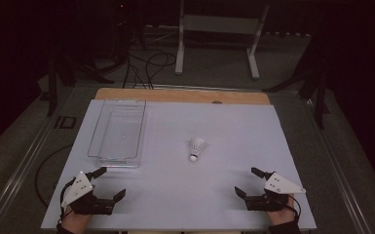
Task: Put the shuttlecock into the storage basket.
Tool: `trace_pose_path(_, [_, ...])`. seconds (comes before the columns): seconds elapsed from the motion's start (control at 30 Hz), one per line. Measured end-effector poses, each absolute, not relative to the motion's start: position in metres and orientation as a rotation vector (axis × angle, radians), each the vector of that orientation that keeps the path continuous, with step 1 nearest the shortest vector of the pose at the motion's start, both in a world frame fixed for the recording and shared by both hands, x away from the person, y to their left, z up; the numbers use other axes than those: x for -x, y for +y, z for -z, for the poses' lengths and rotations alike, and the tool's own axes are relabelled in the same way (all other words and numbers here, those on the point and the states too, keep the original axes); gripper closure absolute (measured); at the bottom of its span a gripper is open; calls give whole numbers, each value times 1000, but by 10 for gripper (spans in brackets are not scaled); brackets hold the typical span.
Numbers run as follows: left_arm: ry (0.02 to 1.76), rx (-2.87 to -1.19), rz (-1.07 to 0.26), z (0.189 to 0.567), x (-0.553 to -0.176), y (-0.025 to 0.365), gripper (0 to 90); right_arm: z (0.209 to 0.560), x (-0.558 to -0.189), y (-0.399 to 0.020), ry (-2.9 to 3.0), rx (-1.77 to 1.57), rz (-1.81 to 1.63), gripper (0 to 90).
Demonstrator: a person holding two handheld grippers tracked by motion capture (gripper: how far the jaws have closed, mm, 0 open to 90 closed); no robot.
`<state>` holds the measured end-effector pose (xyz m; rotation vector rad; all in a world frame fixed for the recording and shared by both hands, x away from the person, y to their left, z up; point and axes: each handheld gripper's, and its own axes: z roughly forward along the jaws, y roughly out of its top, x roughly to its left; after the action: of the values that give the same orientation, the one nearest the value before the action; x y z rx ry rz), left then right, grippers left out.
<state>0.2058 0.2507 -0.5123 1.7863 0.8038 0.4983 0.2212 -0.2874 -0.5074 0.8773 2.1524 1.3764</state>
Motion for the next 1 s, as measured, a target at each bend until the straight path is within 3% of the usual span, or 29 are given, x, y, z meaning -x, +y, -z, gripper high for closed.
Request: trace_pose_path(1.0, [731,-1863,-465,467,-211,235,2,506,-220,-284,2136,-859,-1371,97])
